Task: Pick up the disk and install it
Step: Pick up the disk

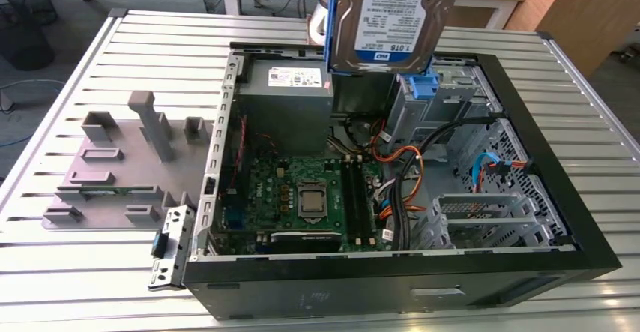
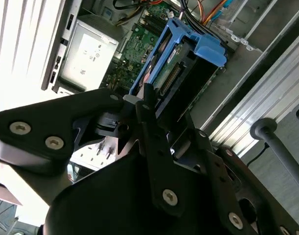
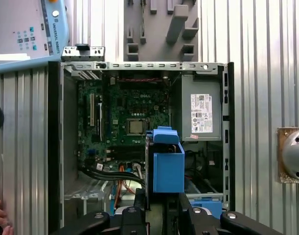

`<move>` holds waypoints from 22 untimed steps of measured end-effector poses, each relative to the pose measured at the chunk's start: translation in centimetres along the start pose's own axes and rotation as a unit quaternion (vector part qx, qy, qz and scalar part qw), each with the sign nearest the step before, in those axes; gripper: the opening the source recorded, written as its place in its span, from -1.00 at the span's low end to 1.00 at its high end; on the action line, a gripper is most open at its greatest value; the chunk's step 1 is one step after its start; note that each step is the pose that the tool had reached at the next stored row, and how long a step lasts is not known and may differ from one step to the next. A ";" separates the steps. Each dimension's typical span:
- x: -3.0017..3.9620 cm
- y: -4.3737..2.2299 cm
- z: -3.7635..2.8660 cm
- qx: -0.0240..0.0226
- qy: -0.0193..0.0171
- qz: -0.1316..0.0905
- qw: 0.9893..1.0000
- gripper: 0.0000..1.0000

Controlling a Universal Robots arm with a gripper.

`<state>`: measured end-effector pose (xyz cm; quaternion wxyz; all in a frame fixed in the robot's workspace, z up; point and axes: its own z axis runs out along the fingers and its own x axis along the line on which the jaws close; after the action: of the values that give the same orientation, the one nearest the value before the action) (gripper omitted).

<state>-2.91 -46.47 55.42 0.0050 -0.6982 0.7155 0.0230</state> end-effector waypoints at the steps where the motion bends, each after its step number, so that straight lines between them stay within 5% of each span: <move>1: 0.24 -0.01 0.05 0.000 0.000 0.000 1.000 -0.31; 22: 4.57 -0.17 2.43 0.000 0.000 0.000 1.000 -0.31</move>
<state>-2.91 -50.94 52.81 0.0050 -0.6982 0.7155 0.0230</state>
